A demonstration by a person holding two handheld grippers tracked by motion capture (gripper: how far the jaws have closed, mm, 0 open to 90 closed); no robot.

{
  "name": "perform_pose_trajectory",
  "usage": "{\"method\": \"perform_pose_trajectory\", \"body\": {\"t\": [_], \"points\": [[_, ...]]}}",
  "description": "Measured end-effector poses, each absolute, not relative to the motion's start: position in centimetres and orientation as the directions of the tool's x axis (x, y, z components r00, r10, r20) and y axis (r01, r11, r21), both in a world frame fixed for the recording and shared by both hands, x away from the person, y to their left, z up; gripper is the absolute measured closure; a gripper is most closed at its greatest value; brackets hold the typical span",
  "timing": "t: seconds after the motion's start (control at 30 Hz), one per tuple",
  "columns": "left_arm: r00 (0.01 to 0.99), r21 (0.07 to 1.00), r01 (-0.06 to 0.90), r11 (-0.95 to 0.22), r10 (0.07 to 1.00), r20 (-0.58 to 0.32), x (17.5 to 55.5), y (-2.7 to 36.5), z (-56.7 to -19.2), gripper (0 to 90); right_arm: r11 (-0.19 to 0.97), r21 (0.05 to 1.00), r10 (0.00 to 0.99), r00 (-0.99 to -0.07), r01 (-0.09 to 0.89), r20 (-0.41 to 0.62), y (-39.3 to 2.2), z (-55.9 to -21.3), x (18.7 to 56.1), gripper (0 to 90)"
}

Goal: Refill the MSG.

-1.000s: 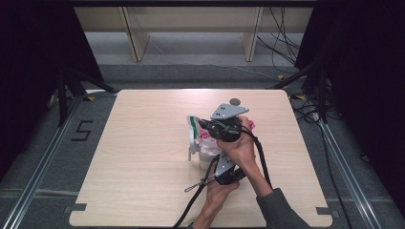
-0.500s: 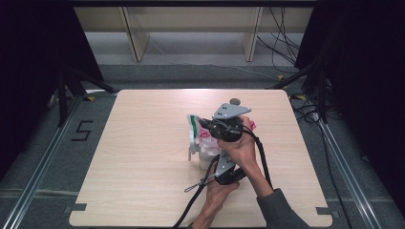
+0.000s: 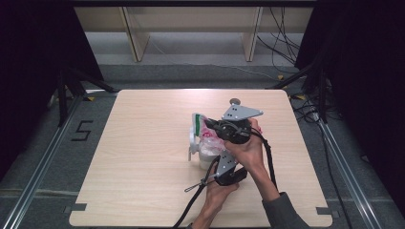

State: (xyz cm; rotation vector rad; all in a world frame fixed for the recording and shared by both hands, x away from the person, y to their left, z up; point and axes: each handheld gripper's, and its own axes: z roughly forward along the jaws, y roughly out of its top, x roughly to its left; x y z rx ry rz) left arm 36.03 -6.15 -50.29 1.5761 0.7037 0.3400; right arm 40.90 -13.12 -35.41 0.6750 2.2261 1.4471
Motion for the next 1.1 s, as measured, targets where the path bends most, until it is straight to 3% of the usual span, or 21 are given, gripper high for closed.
{"method": "perform_pose_trajectory", "body": {"t": [0.3, 0.5, 0.7, 1.1], "points": [[0.764, 0.968, 0.251, -0.007, 0.616, -0.193, 35.8, -5.9, -50.1, 70.2, 0.32, 0.935, 0.582, -0.811, 0.152, -0.067, -14.0, -34.7, 40.3, 90.0], [0.76, 0.965, 0.262, -0.028, 0.622, -0.189, 35.8, -5.6, -50.4, 67.6, 0.261, 0.944, 0.59, -0.807, 0.203, 0.01, -15.2, -34.5, 39.8, 90.0], [0.754, 0.962, 0.271, -0.026, 0.627, -0.195, 35.6, -5.5, -50.2, 64.3, 0.236, 0.958, 0.578, -0.816, 0.165, -0.002, -16.4, -34.2, 39.4, 90.0], [0.749, 0.953, 0.3, -0.047, 0.63, -0.205, 35.2, -4.7, -50.4, 56.7, 0.174, 0.966, 0.576, -0.815, 0.193, 0.059, -18.3, -34.5, 38.9, 90.0]]}}
